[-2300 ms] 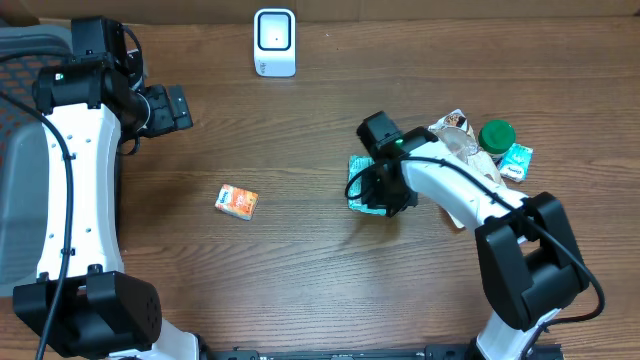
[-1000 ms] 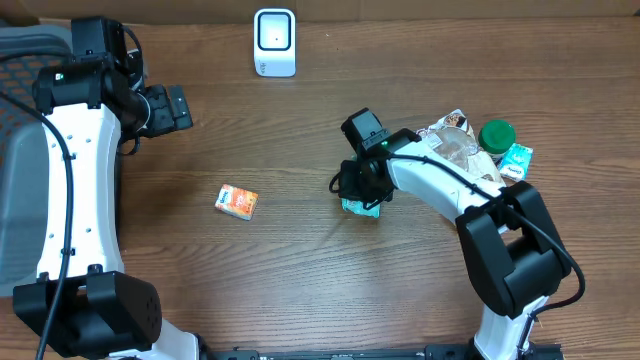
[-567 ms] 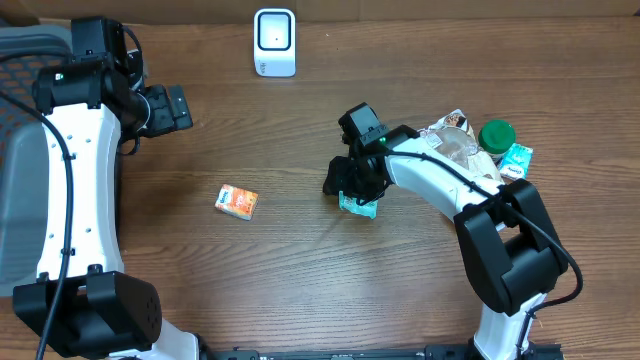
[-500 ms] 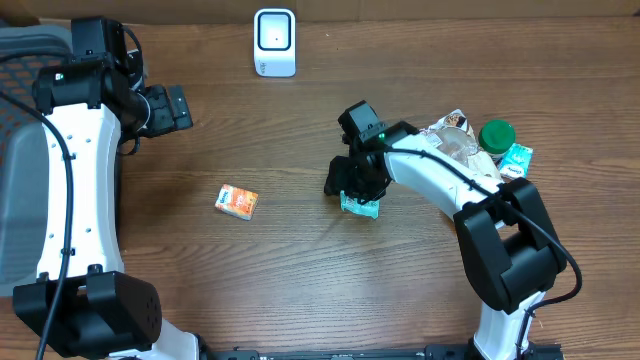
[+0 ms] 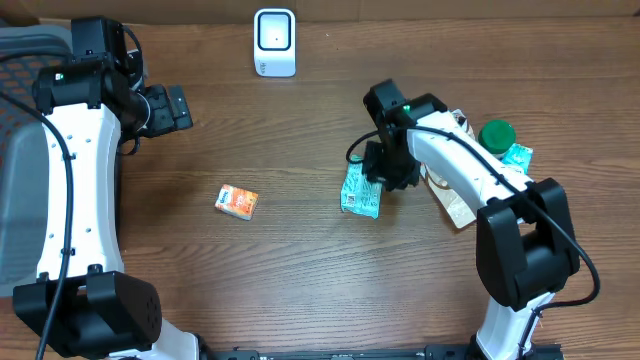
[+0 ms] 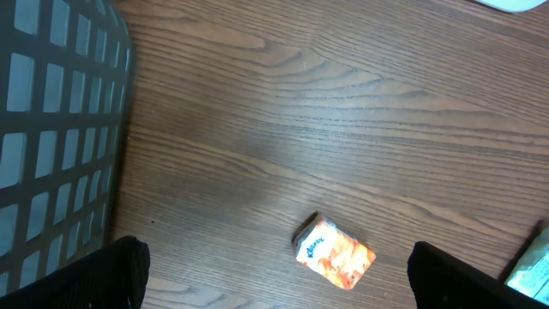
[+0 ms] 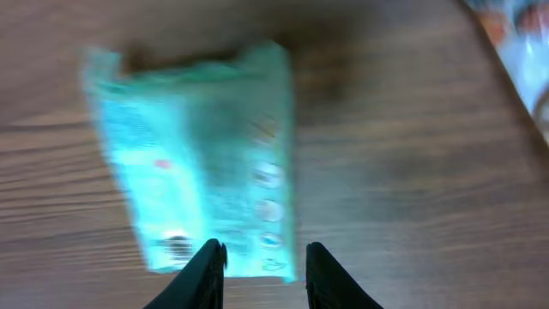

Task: Scan the item barcode

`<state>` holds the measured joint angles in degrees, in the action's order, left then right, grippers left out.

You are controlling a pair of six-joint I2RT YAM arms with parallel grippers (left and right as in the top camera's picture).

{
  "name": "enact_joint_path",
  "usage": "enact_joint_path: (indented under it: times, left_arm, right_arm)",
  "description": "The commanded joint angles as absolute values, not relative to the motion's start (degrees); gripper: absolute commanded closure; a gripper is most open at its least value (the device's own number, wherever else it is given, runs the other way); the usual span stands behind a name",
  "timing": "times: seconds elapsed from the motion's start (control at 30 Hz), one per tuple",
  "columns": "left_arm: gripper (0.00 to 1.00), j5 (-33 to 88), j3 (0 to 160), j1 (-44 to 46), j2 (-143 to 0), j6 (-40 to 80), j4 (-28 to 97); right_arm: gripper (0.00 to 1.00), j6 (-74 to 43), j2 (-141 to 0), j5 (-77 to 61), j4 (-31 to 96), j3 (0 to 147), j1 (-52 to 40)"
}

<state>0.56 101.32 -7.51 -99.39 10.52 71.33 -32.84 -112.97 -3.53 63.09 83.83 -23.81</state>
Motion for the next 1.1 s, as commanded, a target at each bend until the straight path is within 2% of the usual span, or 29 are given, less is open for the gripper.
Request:
enact_joint_path:
  times: [0.0, 0.37, 0.8, 0.93, 1.07]
  left_arm:
    - [0.0, 0.0, 101.7, -7.4, -99.7, 10.7, 71.3]
    - [0.0, 0.0, 101.7, -7.4, -99.7, 10.7, 71.3]
    - [0.0, 0.0, 101.7, -7.4, -99.7, 10.7, 71.3]
    - [0.0, 0.0, 101.7, -7.4, -99.7, 10.7, 71.3]
    - [0.01, 0.0, 101.7, -7.4, -99.7, 10.7, 71.3]
  right_arm:
    - [0.72, -36.7, -113.8, 0.0, 63.1, 80.5, -24.0]
    - [0.72, -35.5, -116.8, -4.8, 62.8, 78.7, -25.1]
    - [0.7, -29.7, -116.8, -10.7, 56.4, 79.9, -36.0]
    - [0.66, -26.0, -116.0, -11.7, 57.4, 83.4, -35.4]
    - [0.62, -20.7, -114.5, -11.7, 61.2, 89.3, -30.9]
